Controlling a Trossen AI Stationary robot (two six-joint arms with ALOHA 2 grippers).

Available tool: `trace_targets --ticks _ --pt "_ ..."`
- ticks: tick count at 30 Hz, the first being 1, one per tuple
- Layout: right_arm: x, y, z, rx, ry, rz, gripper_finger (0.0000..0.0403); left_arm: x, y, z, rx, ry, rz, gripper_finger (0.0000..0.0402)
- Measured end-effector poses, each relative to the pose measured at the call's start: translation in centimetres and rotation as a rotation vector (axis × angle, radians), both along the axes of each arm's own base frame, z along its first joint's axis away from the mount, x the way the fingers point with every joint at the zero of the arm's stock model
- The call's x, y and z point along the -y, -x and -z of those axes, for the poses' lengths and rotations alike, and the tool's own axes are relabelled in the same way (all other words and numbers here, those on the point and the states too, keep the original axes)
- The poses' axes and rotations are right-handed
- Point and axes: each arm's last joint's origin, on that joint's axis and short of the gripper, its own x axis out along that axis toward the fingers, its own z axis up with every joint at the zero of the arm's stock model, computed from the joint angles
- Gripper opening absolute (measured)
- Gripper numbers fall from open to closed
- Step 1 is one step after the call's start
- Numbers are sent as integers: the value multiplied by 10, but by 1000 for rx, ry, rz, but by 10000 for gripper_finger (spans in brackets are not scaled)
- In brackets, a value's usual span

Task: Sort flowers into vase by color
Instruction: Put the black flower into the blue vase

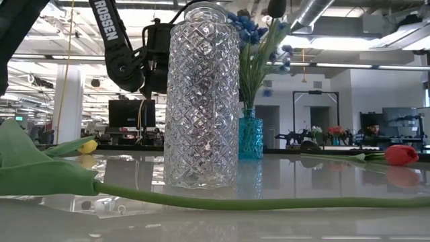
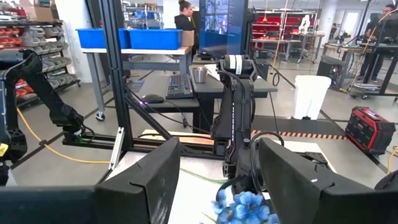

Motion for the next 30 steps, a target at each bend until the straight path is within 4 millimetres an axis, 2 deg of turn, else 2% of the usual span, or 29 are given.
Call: trace_targets --ticks 9,16,22,30 --pt "0 0 1 -14 -1 0 243 0 2 -1 -72 -3 6 16" --pt "0 0 2 -24 -2 0 243 2 11 -23 -167 -73 14 51" --pt "0 0 3 -35 -2 0 243 5 24 -43 -282 -130 40 61" --pt "0 0 4 -39 -1 0 243 6 28 -47 -330 -174 53 62"
